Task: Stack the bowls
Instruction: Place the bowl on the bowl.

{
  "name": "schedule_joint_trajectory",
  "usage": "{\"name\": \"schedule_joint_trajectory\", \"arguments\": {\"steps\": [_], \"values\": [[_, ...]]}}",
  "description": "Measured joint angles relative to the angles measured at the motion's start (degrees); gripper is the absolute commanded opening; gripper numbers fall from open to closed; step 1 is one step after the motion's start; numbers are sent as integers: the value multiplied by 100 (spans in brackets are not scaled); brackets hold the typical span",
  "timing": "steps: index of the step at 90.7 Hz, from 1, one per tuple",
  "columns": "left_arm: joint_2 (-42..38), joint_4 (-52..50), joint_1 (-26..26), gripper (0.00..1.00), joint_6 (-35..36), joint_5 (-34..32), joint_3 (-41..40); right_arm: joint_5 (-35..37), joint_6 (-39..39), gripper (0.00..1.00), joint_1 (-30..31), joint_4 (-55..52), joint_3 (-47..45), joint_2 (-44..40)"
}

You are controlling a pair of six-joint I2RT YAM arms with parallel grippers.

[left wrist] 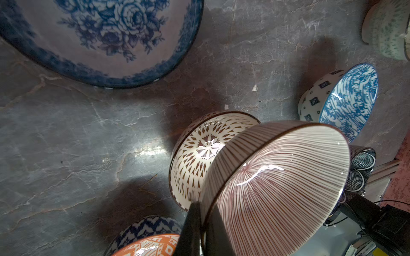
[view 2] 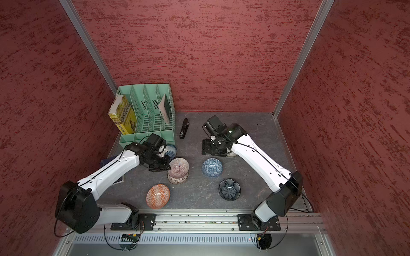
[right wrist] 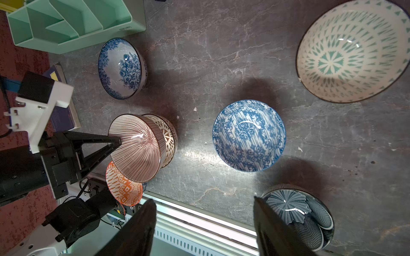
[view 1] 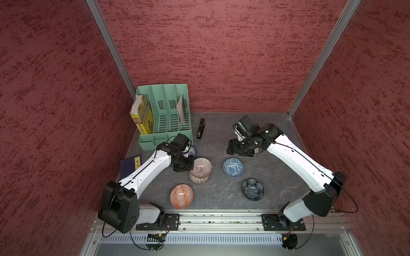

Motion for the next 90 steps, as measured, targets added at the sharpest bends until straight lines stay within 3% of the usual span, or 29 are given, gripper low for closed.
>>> {"name": "schedule_joint_trajectory", "arguments": {"steps": [20,90], "values": [[0,271,0,0,-7,2,-291,-122,15,67,0,149,-214,-20],[2,509,-26,0,-26,-321,-466,-321,42,66,-2,420,-409,-24]]}}
